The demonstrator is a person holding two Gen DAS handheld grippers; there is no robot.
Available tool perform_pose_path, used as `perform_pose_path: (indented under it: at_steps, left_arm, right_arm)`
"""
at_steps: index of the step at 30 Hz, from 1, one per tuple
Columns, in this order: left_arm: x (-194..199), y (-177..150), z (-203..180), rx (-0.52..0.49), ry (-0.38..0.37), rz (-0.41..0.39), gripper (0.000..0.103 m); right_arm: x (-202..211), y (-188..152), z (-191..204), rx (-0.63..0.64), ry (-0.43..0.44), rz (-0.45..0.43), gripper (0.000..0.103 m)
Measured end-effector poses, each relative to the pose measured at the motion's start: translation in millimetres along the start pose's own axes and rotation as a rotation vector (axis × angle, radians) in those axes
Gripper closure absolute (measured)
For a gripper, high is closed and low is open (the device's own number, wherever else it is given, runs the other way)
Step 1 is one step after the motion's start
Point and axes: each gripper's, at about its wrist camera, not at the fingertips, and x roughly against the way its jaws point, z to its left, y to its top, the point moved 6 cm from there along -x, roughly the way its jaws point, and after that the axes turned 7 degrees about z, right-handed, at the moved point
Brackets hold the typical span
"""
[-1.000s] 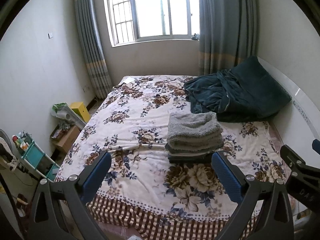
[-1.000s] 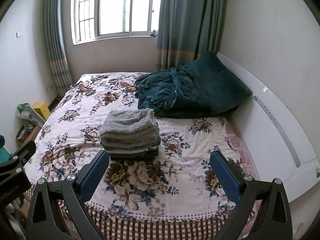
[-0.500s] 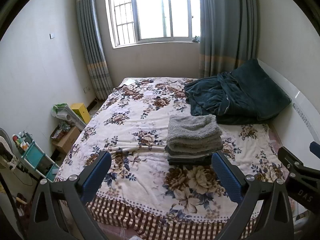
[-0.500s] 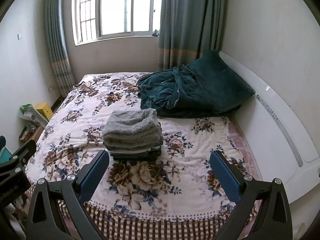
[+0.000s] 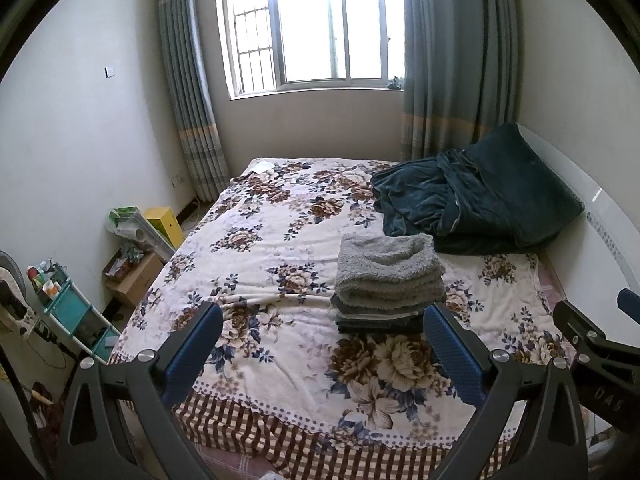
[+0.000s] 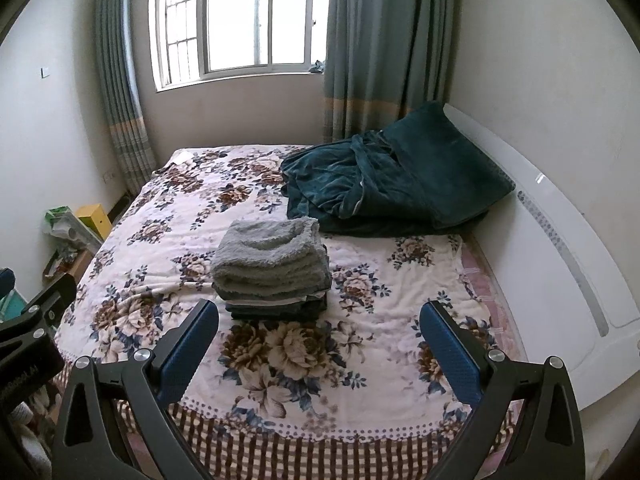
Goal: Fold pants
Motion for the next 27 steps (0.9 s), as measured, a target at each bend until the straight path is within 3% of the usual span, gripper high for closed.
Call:
perform_pose_path:
  at_steps: [27]
  left_arm:
    - [6.1, -8.5, 0.6, 0.007, 0.008, -0.005, 0.0]
  right_arm:
    - [10.9, 1.6, 0.8, -0.004, 0.023, -0.002, 0.0]
